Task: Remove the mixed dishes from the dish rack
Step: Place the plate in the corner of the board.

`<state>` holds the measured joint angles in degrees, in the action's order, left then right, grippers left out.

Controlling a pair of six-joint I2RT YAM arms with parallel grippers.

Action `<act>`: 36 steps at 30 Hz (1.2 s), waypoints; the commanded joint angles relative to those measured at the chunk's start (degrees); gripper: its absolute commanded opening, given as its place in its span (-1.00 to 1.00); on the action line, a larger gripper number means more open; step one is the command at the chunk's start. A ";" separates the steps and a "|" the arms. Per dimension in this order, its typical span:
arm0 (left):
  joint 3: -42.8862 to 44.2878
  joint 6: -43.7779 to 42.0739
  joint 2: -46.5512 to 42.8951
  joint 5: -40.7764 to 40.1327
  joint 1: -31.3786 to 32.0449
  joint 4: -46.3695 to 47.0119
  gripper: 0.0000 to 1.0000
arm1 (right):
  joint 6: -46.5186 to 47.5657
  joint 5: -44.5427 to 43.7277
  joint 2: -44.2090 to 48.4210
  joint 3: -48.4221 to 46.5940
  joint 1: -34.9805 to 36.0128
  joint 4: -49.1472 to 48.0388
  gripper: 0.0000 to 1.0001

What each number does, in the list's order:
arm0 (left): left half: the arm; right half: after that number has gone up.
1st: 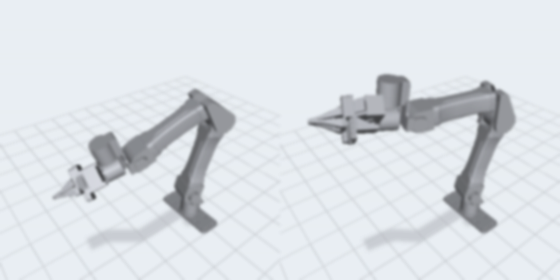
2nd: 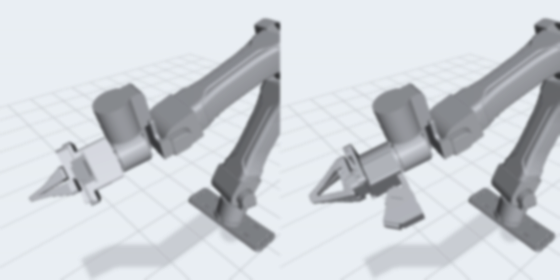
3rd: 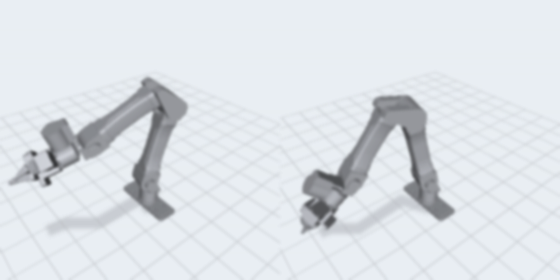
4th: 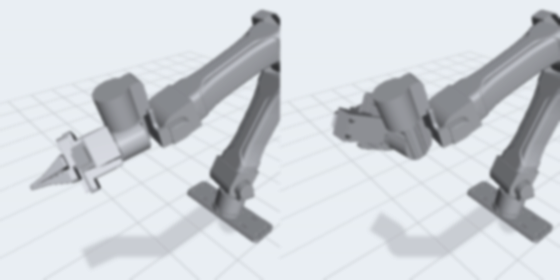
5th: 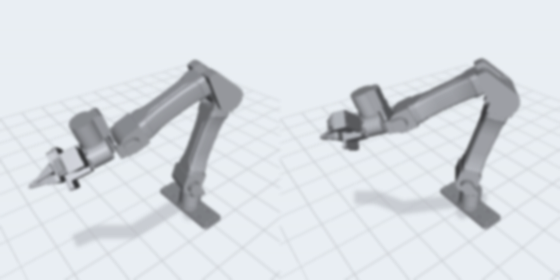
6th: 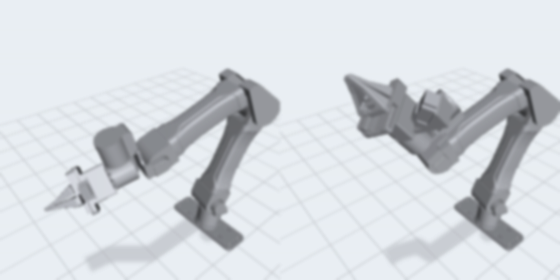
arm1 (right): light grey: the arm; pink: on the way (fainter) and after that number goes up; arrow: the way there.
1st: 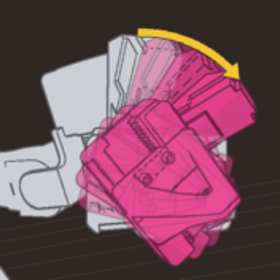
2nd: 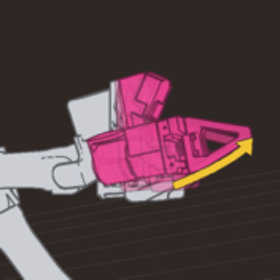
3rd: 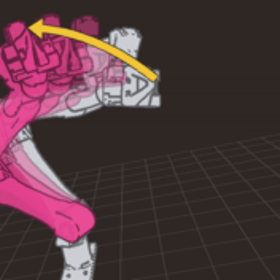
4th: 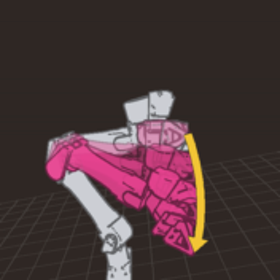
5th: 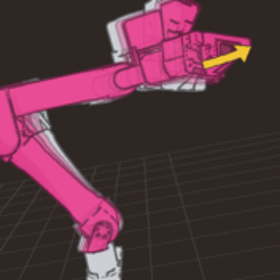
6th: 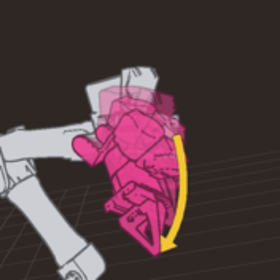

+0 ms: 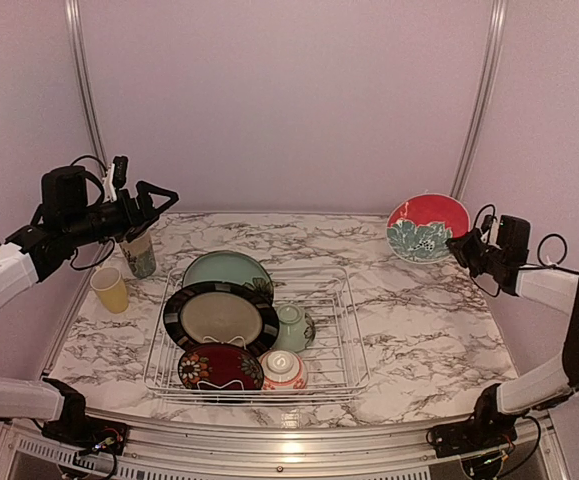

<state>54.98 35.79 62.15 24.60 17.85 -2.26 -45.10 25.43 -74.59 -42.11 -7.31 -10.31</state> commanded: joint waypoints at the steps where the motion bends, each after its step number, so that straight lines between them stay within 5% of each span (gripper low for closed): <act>1: -0.43 -0.42 0.46 0.45 0.34 1.71 0.98 | -7.37 3.19 -1.86 0.08 -3.80 -15.35 -1.00; 17: 0.02 -0.93 -1.42 -0.42 0.70 0.12 0.98 | -9.80 9.46 -27.93 -4.70 -6.78 -30.25 -1.00; 24: 0.21 -0.99 -1.65 -0.67 0.79 0.04 0.98 | -9.75 10.25 -32.31 -3.61 -7.55 -34.07 -1.00; 36: -0.05 -0.98 -1.99 -1.32 0.92 -0.30 0.98 | -5.72 8.56 -33.91 -2.73 -8.42 -29.87 -0.28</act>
<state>54.98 35.57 61.67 23.75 18.50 -1.72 -53.45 33.76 -108.95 -42.52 -15.33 -38.13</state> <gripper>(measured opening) 0.989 0.331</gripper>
